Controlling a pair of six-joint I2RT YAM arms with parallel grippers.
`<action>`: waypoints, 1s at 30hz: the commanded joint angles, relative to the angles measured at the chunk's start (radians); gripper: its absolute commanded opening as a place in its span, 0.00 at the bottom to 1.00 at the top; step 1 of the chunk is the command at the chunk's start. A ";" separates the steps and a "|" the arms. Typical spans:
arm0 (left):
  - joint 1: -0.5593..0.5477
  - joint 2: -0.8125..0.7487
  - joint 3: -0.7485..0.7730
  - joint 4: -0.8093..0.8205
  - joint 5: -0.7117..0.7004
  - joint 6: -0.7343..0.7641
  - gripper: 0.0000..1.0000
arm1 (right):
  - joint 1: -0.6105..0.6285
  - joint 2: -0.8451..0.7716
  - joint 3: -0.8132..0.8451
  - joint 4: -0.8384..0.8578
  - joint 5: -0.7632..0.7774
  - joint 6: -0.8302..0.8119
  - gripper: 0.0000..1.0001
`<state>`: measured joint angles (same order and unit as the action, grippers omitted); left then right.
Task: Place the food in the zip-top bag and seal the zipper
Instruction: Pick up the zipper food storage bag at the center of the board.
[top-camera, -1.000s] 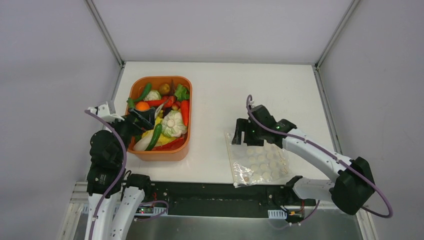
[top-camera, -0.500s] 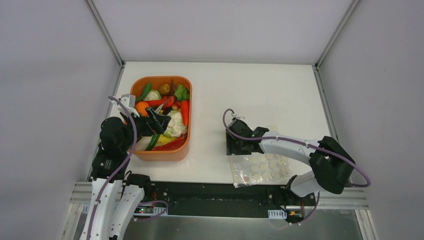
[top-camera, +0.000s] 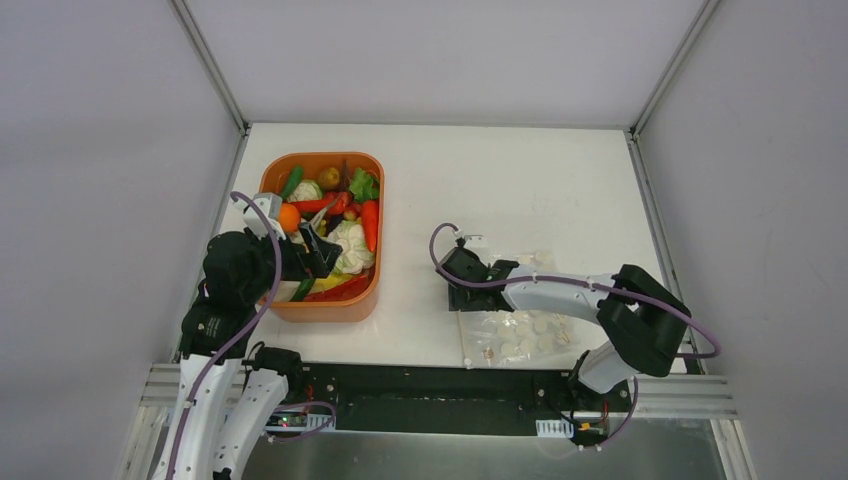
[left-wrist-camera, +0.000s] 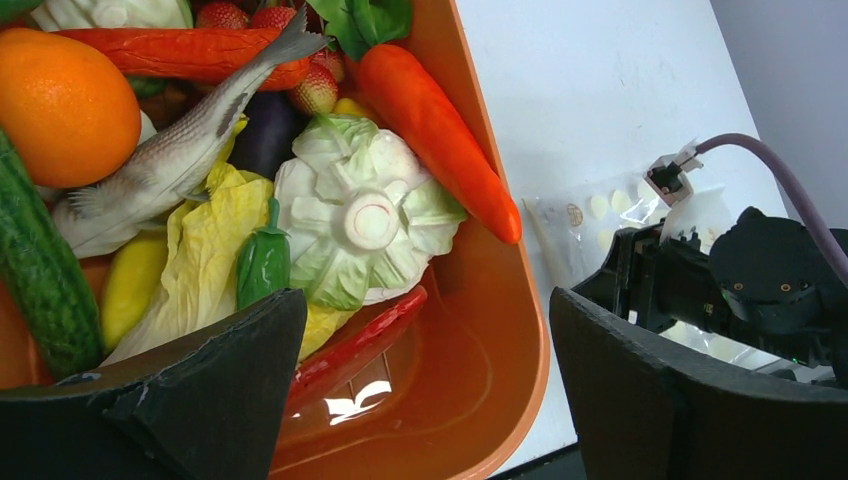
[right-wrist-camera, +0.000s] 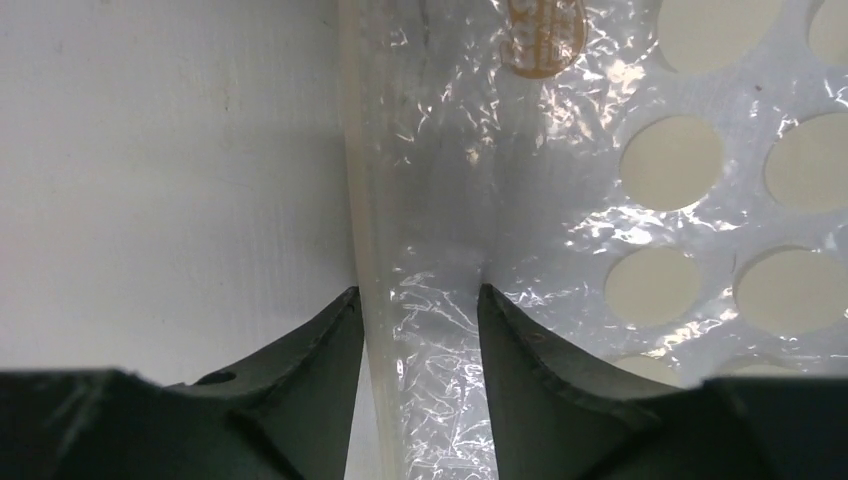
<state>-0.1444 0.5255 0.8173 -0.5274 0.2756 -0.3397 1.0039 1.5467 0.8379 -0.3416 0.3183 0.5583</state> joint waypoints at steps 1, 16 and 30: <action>-0.004 -0.016 0.038 -0.007 -0.018 0.025 0.94 | 0.008 0.069 0.007 0.000 0.028 0.023 0.45; -0.084 0.045 0.084 -0.005 -0.014 0.017 0.87 | 0.020 -0.006 0.010 0.039 -0.008 0.013 0.26; -0.371 0.155 0.125 -0.015 -0.249 0.033 0.83 | 0.020 -0.067 -0.018 0.015 0.032 0.008 0.27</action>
<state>-0.4789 0.6643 0.8970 -0.5510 0.0921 -0.3244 1.0191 1.5223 0.8482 -0.3054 0.3321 0.5610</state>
